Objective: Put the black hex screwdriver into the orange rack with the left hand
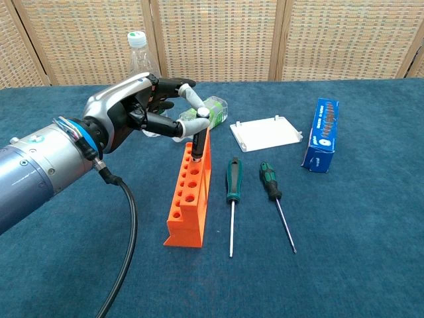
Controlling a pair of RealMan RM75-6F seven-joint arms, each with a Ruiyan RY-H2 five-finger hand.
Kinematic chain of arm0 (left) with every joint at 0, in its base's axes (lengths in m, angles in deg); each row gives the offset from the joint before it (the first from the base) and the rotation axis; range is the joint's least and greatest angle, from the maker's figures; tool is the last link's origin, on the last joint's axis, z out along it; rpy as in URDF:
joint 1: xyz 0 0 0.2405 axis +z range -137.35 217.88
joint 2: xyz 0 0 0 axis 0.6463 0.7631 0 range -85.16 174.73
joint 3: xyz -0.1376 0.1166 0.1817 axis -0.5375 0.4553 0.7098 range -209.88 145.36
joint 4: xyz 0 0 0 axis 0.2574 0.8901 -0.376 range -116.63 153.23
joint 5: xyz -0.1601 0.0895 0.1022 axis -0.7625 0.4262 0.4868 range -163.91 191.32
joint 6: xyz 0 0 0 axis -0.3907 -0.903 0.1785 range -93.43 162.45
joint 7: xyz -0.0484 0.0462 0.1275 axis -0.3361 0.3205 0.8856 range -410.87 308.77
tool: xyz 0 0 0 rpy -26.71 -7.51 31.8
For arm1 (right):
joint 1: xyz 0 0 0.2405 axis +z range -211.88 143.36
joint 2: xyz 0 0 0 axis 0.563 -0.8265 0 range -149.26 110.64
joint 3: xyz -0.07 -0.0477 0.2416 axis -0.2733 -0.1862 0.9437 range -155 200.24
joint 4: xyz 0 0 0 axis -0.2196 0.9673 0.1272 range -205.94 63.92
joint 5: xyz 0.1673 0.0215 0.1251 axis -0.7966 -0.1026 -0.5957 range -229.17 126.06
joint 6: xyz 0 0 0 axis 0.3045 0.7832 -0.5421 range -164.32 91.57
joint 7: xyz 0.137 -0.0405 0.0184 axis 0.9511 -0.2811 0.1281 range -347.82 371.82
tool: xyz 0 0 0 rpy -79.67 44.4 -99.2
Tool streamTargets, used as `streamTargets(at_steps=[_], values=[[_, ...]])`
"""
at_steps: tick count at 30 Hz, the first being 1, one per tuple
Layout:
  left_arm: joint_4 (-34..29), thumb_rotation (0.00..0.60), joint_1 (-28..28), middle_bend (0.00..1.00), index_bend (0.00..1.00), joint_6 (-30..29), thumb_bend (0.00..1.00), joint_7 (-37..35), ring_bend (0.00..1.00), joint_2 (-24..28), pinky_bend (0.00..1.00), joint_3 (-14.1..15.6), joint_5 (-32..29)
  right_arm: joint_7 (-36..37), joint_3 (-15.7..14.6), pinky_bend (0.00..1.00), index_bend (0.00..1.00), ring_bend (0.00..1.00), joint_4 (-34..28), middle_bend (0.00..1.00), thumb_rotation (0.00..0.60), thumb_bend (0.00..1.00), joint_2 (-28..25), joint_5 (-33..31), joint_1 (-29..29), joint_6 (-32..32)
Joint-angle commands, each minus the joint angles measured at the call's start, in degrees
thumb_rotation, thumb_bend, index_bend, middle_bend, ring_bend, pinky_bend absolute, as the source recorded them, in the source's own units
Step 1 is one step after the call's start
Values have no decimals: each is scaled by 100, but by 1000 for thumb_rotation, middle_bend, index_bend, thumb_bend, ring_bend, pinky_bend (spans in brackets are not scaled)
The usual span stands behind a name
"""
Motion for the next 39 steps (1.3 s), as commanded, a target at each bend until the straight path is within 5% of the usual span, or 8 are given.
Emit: streamTargets(at_steps=[1, 29, 39], values=[[17, 600, 1, 95, 665, 27, 391, -27, 0, -3, 0, 0, -2, -2, -2, 0, 80, 0, -1, 0, 600, 274, 1, 4, 0, 0], [104, 600, 196, 85, 656, 99, 388, -330, 0, 98, 0, 66, 28, -7, 12, 0, 80, 0, 10, 0, 600, 274, 25, 6, -4, 28], [34, 600, 155, 2, 270, 327, 166, -568, 0, 293, 0, 121, 289, -27, 14, 0, 80, 0, 12, 0, 600, 273, 36, 24, -4, 48]])
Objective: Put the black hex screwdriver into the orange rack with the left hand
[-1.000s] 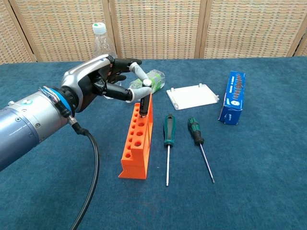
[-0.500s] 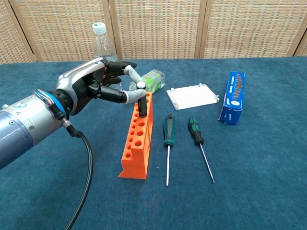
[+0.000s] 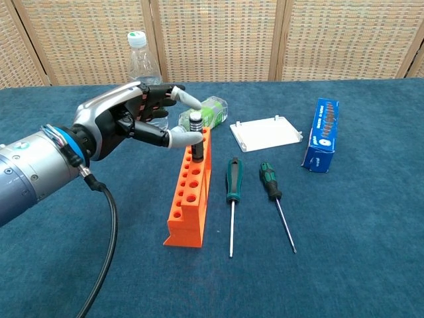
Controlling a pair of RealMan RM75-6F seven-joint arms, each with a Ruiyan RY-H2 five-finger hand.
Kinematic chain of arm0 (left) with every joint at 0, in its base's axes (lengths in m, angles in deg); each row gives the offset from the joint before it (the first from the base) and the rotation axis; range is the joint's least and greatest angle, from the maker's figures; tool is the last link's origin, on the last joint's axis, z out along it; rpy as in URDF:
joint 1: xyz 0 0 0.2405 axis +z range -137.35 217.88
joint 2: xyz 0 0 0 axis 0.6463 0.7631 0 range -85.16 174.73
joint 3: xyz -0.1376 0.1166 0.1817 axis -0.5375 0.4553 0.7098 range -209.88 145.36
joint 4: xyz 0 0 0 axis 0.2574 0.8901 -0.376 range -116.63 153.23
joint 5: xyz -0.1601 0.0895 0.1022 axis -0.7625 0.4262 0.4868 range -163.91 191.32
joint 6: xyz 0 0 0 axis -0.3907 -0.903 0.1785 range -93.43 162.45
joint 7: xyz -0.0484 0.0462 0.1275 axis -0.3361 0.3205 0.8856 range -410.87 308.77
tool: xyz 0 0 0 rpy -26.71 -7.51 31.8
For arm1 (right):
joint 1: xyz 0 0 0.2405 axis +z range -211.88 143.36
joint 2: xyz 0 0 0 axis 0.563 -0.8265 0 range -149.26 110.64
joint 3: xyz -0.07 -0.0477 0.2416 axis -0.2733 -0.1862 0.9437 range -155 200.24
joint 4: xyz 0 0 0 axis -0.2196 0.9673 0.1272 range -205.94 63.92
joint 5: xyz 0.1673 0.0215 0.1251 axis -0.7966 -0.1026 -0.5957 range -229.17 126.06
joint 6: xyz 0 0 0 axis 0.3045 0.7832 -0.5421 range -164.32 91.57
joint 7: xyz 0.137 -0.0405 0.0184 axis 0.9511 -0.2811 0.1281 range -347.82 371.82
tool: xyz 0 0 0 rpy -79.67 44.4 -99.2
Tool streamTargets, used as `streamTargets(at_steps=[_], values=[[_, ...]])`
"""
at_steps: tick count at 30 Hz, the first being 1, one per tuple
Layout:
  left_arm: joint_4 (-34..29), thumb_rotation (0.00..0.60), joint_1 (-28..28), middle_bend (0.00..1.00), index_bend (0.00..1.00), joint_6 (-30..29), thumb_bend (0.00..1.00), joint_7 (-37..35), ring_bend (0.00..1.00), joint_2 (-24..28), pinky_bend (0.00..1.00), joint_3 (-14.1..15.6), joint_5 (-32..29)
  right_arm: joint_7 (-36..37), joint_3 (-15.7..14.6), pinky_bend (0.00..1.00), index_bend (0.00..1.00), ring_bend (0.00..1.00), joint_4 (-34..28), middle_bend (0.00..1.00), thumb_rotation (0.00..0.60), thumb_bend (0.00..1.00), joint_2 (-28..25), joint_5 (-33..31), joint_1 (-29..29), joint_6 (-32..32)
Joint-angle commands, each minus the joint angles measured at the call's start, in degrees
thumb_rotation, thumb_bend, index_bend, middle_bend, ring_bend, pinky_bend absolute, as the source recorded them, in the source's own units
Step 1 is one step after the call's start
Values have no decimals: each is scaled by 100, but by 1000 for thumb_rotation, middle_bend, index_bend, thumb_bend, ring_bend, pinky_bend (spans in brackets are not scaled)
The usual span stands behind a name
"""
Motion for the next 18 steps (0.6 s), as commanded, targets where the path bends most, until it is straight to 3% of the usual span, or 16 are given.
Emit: streamTargets(at_steps=[1, 11, 15, 18], values=[[-27, 600, -13, 0, 248, 53, 160, -44, 0, 56, 0, 14, 48, 3, -1, 0, 80, 0, -3, 0, 600, 273, -3, 5, -2, 6], [-327, 600, 156, 0, 239, -254, 182, -381, 0, 431, 0, 61, 637, 22, 5, 0, 80, 0, 19, 0, 600, 274, -2, -2, -6, 12], [-356, 600, 404, 0, 250, -840, 199, -168, 0, 844, 0, 306, 1394, 13, 11, 0, 80, 0, 21, 0, 600, 273, -3, -11, -6, 13], [-191, 600, 685, 0, 250, -1392, 202, 418, 0, 1260, 0, 625, 2002, -46, 3, 0, 80, 0, 14, 0, 600, 273, 8, -2, 3, -2]])
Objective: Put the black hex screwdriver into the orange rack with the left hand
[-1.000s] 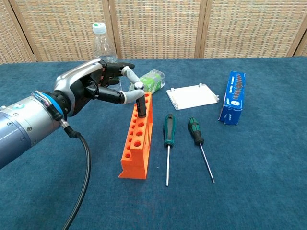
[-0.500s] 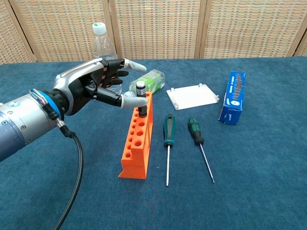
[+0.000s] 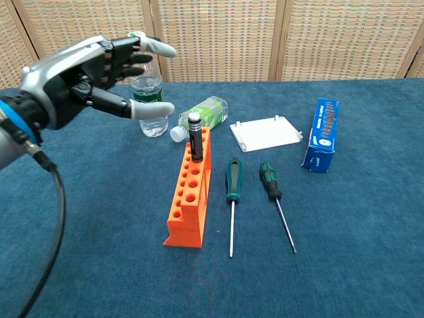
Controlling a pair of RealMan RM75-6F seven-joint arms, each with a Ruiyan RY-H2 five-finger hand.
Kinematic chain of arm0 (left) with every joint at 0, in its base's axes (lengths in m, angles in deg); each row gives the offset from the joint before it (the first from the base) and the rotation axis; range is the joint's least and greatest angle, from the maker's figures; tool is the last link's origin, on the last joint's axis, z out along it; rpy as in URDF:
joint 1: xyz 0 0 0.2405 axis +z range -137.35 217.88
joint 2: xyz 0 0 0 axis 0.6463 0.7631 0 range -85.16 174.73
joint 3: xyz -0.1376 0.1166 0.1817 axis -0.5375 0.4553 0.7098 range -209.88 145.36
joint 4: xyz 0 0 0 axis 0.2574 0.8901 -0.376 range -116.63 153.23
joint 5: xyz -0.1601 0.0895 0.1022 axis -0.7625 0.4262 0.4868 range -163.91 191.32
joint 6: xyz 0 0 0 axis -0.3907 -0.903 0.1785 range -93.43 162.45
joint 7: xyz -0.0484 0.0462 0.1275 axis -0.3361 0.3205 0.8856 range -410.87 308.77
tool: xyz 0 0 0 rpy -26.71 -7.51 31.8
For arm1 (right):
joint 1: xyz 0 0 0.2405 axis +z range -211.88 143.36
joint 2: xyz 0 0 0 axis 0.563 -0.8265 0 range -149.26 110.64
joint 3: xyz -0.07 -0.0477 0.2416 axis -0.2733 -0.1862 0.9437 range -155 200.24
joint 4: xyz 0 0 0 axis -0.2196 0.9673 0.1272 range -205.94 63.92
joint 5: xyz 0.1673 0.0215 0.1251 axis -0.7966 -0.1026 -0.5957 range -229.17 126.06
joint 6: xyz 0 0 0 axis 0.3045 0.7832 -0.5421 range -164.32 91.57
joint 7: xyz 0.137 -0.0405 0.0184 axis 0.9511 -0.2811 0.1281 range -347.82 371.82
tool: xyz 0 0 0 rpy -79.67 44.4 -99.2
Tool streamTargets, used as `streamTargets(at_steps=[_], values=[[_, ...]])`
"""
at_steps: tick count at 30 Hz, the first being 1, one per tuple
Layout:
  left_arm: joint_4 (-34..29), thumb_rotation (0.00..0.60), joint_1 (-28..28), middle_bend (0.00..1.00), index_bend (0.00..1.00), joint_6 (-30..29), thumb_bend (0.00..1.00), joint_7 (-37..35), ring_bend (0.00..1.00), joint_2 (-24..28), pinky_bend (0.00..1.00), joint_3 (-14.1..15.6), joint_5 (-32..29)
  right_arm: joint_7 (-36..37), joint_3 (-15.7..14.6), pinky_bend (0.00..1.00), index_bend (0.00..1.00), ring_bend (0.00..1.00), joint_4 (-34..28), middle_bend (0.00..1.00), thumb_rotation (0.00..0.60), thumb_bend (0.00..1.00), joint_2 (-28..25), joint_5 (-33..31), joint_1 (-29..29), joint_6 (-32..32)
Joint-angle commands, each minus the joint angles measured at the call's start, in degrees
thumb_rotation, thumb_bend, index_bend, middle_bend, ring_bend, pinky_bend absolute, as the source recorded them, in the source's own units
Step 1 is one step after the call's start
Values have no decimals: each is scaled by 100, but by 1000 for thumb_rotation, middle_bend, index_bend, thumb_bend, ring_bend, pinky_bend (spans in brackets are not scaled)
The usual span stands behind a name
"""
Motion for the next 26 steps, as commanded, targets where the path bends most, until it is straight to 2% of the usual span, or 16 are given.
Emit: streamTargets(at_steps=[1, 3, 6, 9, 15, 26], values=[[171, 600, 439, 0, 249, -774, 203, 802, 0, 611, 0, 467, 807, -65, -8, 0, 80, 0, -12, 0, 600, 273, 13, 9, 8, -13], [347, 600, 738, 0, 247, -1131, 202, 1416, 0, 916, 0, 750, 1052, -148, -17, 0, 80, 0, -27, 0, 600, 273, 28, 22, 13, -16], [515, 600, 1324, 0, 239, -1602, 175, 2228, 0, 1353, 0, 1161, 1035, -327, -35, 0, 80, 0, -52, 0, 600, 274, 60, 41, 22, -27], [572, 600, 1558, 0, 209, -1797, 159, 2514, 0, 1495, 0, 1299, 1033, -431, -37, 0, 80, 0, -72, 0, 600, 274, 83, 37, 24, -29], [559, 600, 2006, 0, 89, -1862, 116, 3393, 0, 1796, 0, 1536, 672, -602, -38, 0, 80, 0, -106, 0, 600, 274, 120, 83, 21, 26], [511, 600, 2305, 0, 52, -2096, 114, 3520, 0, 1932, 0, 1550, 712, -609, -49, 0, 80, 0, -117, 0, 600, 273, 116, 124, 15, 54]])
